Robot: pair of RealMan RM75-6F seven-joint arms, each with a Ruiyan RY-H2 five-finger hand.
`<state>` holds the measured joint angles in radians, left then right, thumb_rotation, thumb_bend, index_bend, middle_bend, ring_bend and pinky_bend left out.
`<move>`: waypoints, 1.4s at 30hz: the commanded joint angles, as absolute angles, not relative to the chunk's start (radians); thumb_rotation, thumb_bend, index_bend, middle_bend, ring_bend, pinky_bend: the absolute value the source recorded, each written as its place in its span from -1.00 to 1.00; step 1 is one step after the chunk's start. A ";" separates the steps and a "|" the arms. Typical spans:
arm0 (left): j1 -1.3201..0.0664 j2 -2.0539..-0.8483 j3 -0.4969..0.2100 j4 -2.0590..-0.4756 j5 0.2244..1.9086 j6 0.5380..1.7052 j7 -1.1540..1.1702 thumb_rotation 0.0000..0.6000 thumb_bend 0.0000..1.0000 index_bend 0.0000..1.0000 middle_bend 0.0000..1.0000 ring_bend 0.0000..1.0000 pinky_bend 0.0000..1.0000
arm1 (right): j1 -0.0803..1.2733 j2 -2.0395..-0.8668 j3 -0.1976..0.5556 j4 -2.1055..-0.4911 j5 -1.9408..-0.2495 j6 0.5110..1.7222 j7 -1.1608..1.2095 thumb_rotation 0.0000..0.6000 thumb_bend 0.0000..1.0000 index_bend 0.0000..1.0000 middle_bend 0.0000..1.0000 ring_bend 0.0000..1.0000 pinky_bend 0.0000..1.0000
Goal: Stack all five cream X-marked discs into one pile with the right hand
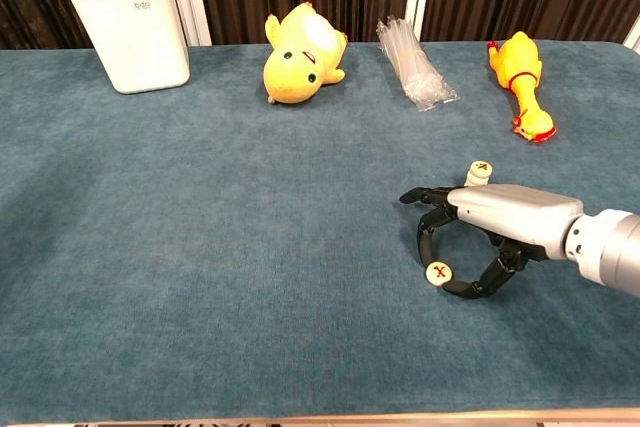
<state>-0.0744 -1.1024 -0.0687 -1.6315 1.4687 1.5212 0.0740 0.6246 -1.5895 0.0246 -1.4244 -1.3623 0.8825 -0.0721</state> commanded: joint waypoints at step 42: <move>-0.075 -1.097 -0.066 -1.633 1.474 1.520 0.057 1.00 -0.66 -0.90 -1.00 -1.00 -0.97 | 0.796 -1.395 0.204 -1.392 -1.011 0.683 -0.145 1.00 -0.18 0.04 -0.98 -0.96 -0.93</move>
